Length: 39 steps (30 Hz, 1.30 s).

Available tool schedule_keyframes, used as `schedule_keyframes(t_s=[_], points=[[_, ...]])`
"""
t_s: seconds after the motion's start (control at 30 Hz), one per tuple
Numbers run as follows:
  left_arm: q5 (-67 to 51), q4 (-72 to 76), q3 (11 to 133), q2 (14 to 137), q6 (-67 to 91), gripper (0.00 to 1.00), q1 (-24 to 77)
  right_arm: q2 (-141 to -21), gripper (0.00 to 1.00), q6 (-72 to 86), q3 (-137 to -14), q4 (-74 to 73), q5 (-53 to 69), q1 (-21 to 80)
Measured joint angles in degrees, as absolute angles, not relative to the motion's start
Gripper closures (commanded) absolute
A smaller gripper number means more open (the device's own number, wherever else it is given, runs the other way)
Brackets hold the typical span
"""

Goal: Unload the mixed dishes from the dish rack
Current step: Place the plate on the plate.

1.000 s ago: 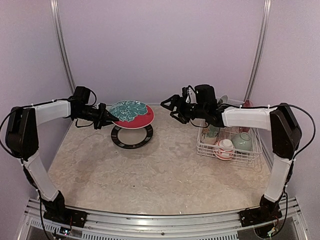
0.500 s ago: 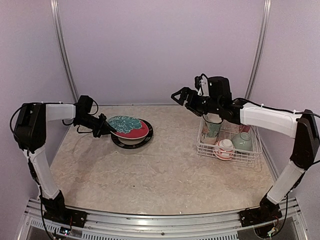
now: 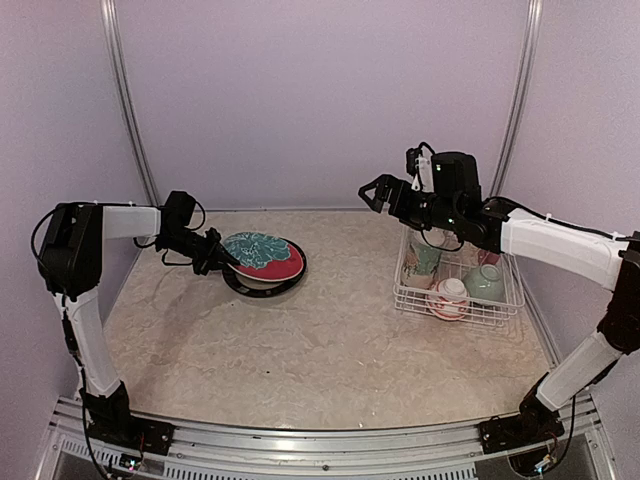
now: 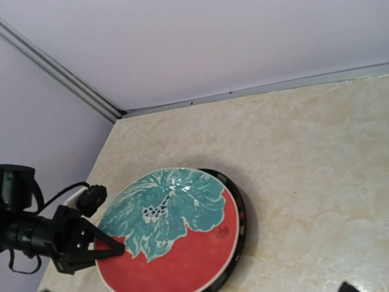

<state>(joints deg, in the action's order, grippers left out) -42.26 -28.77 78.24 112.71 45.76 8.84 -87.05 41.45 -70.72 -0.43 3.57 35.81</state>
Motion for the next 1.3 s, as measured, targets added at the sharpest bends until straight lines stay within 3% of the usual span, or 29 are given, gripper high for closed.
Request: schedule_keyframes(t_s=[0.1, 0.3, 0.53, 0.97, 1.3], points=[[-43.11, -28.71, 78.74, 113.62, 45.76, 0.98, 8.75, -86.61, 0.0, 41.21, -70.46, -0.67, 2.94, 35.81], [-43.22, -28.82, 79.94, 114.69, 45.52, 0.86, 8.84, -86.5, 0.0, 41.17, -70.43, -0.67, 2.5, 35.77], [-39.24, -32.53, 81.14, 114.72, 44.56, 0.63, 9.78, -86.5, 0.0, 41.21, -70.17, -0.69, 2.52, 35.66], [-34.24, -36.64, 83.66, 114.72, 43.42, 0.44, 10.11, -86.5, 0.0, 41.41, -70.0, -0.69, 2.55, 35.62], [-31.42, -38.79, 83.94, 114.72, 43.16, 0.39, 10.35, -86.5, 0.0, 41.45, -70.0, -0.8, 2.63, 35.62]])
